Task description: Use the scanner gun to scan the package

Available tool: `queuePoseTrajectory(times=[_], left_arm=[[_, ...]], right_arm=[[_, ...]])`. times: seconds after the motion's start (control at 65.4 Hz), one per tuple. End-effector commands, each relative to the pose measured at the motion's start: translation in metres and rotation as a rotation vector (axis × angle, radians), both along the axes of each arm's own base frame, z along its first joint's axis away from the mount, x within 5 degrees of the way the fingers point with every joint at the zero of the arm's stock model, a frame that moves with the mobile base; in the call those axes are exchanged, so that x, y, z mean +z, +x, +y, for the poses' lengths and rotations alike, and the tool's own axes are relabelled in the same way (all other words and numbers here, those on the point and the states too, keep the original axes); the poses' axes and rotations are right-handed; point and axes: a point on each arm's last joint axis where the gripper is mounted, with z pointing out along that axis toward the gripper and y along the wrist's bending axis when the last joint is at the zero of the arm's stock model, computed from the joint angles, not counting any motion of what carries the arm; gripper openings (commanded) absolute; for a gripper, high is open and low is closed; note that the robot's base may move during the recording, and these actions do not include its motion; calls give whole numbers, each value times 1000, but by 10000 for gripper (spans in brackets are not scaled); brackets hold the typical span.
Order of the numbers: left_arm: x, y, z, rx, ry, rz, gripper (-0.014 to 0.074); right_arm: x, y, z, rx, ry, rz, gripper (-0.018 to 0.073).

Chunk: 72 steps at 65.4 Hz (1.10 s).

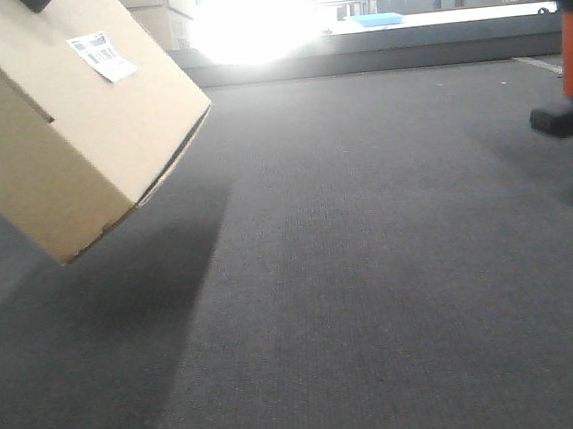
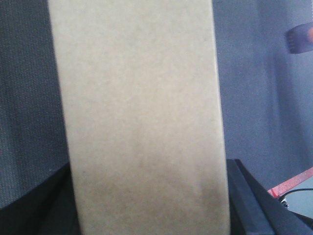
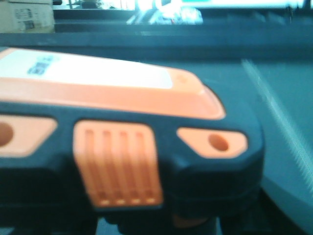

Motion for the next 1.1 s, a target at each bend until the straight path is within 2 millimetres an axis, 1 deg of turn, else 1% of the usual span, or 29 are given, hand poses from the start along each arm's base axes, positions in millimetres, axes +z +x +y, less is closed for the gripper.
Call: queuePoseTrajectory(times=[0.0,0.092,0.26,0.443,0.596,0.841,0.978,1.086], left_arm=[[7,-3,0,0,-17,-23,-111],[7,-3,0,0,-17,-23,-111],[7,-3,0,0,-17,-23,-111],[7,-3,0,0,-17,-23,-111],[7,-3,0,0,-17,-23,-111],[7,-3,0,0,-17,-23,-111],[6,-3,0,0,-15,-23,-111],[6,-3,0,0,-8,-23,-111]], right_arm=[[28,-5,2,37,-110,-33,-154],[43,-8,4,76,-172,-11,-154],[61,-11,6,108,-268,-16,-154],[72,-9,6,121,-383,-37,-154],[77,-8,6,127,-483,-49,-154],[82,-8,6,109,-485,-80,-154],[82,-8,3,72,-395,-85,-154],[82,-8,2,65,-386,-84,-154]])
